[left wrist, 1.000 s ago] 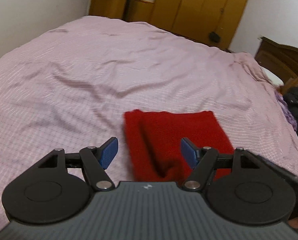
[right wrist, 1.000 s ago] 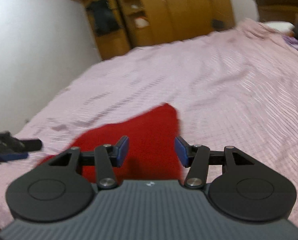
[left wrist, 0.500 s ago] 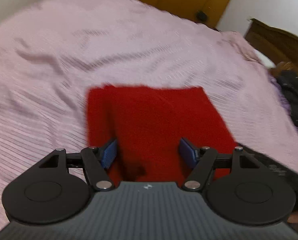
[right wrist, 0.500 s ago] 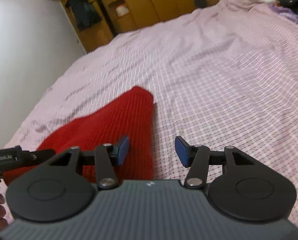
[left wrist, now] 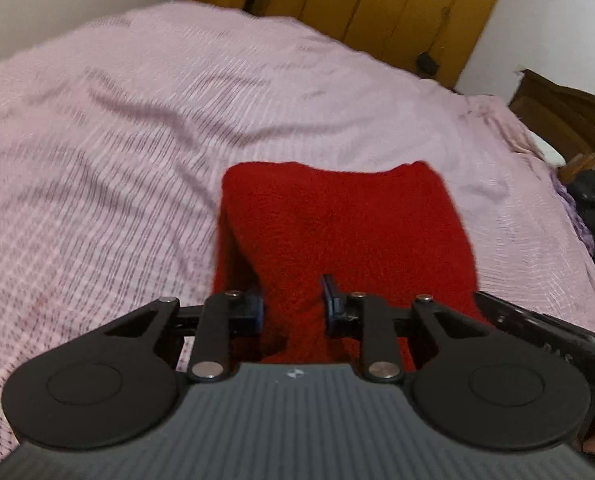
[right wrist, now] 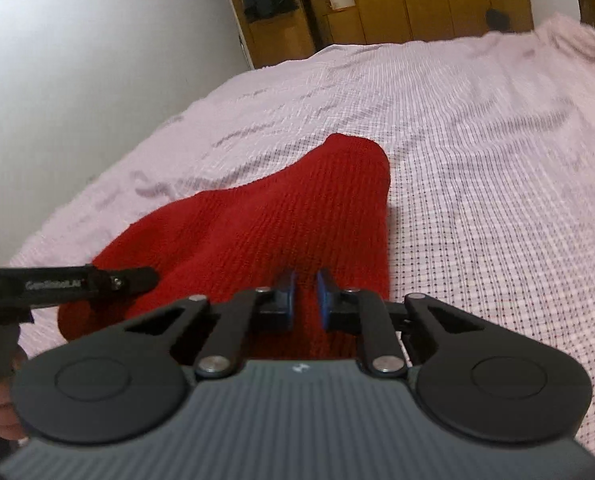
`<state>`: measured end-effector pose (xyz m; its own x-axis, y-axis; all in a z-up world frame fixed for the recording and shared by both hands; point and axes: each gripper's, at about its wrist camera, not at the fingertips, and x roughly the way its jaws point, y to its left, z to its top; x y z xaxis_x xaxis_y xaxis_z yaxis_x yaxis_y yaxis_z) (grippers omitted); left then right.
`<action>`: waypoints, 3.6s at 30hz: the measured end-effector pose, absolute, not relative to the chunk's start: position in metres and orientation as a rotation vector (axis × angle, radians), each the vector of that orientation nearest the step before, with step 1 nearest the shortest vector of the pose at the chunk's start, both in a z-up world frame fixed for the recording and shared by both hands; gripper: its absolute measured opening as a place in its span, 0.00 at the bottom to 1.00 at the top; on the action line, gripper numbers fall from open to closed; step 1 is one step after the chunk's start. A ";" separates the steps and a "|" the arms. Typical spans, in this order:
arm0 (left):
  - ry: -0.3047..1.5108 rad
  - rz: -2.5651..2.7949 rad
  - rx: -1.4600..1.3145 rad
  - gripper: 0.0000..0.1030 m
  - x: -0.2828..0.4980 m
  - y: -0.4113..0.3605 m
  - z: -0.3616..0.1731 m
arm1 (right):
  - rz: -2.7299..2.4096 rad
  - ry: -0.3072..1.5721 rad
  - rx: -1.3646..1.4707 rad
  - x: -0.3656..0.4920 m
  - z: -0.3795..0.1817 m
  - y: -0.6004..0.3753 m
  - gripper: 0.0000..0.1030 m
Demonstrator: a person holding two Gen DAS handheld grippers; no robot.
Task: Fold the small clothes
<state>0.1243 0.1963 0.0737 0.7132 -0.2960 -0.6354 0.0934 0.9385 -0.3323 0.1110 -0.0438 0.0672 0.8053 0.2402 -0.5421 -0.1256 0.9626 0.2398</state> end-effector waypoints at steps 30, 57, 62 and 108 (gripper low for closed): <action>0.798 -0.134 -0.311 0.71 0.107 0.193 0.077 | 0.392 0.787 0.835 0.142 0.005 -0.130 0.92; 0.797 -0.120 -0.482 0.69 0.111 0.205 0.065 | 0.529 0.810 0.816 0.176 0.028 -0.105 0.65; 0.789 -0.161 -0.498 0.69 0.100 0.196 0.080 | 0.552 0.777 0.887 0.164 0.060 -0.115 0.62; 0.812 -0.253 -0.095 0.70 0.030 0.060 0.083 | 0.194 0.746 0.158 0.059 0.065 -0.175 0.65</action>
